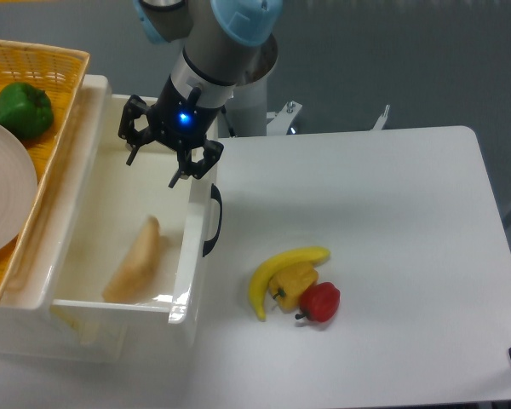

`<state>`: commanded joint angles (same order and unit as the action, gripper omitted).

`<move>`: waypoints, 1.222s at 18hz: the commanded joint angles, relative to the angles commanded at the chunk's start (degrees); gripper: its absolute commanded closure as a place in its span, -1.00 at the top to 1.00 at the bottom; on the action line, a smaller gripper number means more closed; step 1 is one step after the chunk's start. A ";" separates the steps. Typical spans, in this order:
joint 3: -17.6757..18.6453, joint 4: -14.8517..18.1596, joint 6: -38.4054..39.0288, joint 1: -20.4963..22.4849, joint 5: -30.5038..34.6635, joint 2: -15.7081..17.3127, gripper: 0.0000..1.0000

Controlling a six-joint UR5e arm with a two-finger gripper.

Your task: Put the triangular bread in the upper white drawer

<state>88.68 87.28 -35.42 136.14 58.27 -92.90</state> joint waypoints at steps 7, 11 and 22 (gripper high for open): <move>-0.26 -6.23 -0.09 4.39 3.16 0.09 0.61; -0.44 -7.74 0.00 6.24 7.11 -0.26 0.96; -1.32 -8.17 -14.23 11.16 19.85 -1.84 1.00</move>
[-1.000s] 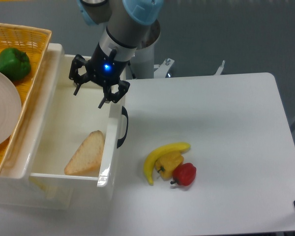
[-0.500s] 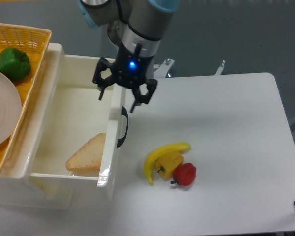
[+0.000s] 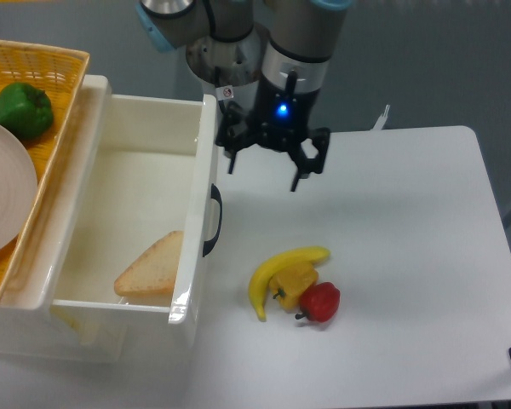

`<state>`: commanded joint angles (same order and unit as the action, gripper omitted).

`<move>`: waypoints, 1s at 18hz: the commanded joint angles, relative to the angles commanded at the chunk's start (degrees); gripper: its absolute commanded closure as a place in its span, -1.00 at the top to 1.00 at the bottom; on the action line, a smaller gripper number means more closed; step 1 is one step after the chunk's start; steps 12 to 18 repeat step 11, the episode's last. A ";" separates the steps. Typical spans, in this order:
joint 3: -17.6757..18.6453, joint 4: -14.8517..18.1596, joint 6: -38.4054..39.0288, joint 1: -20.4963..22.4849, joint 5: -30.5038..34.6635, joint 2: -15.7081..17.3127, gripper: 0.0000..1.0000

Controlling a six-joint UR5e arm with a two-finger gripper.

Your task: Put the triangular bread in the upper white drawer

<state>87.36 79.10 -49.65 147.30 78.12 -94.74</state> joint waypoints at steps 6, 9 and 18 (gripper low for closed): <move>0.17 -0.27 -8.33 -0.35 8.08 -2.55 1.00; 0.09 -0.44 -10.29 -0.53 11.96 -3.95 1.00; 0.18 -1.40 -10.29 -0.27 12.06 -4.66 1.00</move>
